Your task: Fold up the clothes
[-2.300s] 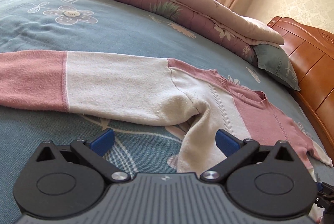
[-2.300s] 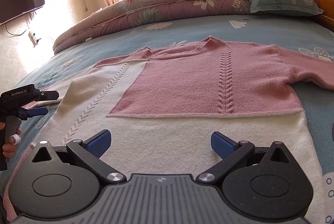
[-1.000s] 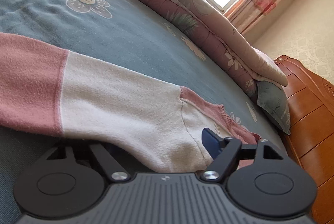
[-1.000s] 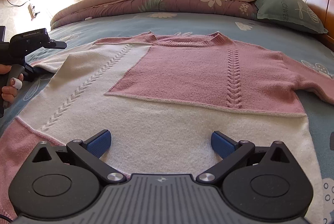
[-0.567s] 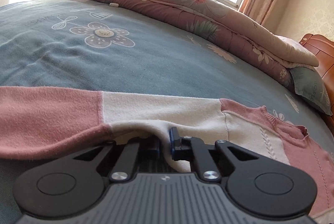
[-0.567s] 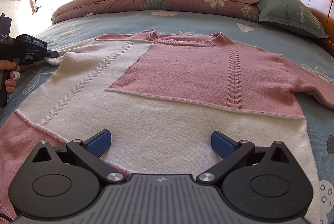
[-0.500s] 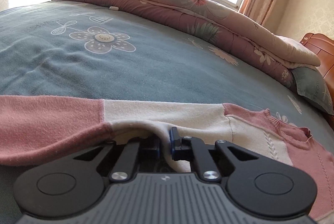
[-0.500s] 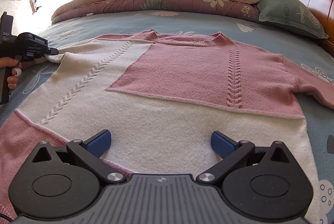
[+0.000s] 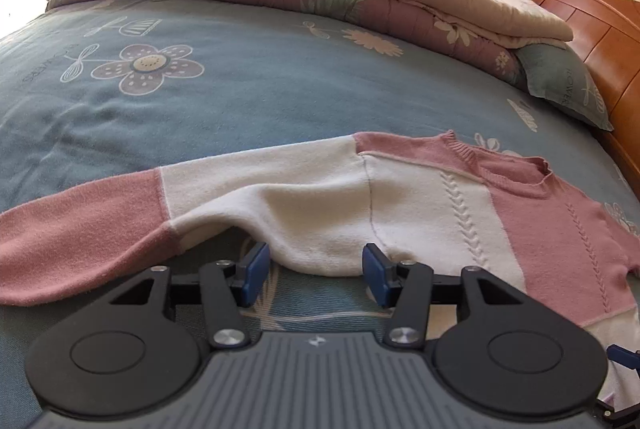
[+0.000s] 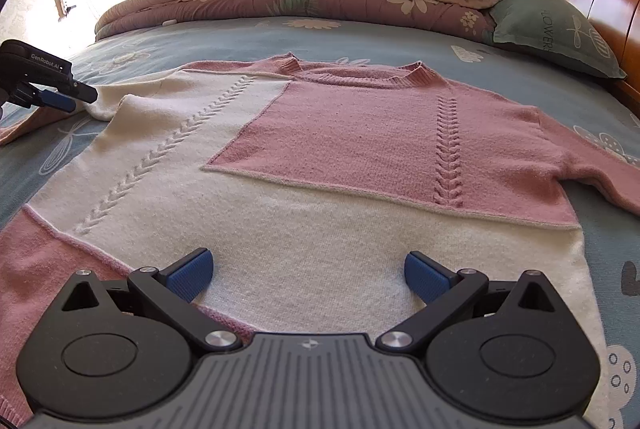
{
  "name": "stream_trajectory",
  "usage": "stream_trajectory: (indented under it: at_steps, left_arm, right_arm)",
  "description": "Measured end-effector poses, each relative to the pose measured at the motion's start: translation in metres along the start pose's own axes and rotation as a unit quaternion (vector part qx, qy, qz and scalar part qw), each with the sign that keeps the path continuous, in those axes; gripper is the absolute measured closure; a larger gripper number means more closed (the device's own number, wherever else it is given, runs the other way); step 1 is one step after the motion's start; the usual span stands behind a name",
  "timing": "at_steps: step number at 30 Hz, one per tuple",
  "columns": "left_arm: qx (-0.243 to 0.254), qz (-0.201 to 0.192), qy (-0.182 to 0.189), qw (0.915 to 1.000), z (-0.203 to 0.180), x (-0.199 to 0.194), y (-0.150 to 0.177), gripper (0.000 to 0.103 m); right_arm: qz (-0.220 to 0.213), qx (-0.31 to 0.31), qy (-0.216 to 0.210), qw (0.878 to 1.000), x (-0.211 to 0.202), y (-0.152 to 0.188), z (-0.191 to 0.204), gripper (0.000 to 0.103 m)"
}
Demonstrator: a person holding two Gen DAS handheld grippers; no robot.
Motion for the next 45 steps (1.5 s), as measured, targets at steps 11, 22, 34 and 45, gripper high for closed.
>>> stream_trajectory:
  at_steps: [11,22,34,45]
  left_arm:
    - [-0.018,0.036,0.121,0.9919,-0.080,0.052,0.004,0.028]
    - [-0.026,0.055,0.104,0.9927,-0.071,0.063,0.020,0.028]
    - [-0.039,0.057,0.123,0.9899,-0.076,0.054,0.019,0.023]
    - [-0.048,0.033,0.148,0.9873,-0.087,0.038,-0.001,0.015]
  right_arm:
    - [0.003,0.005,0.004,1.000,0.001,0.000,0.000,0.000]
    - [0.003,0.004,0.004,1.000,0.000,0.001,0.000,0.000]
    - [0.002,0.006,0.005,1.000,0.000,0.002,0.000,0.000]
    - [0.007,0.006,0.018,1.000,-0.002,0.003,0.001,0.000]
Point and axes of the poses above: each gripper's, at about its wrist camera, not at the fingertips, and x roughly the way its jaws point, z to its left, y to its underside, the point moved 10 cm from there along x, roughly the way its jaws point, and after that the axes turned 5 degrees about x, right-handed, at the moved point
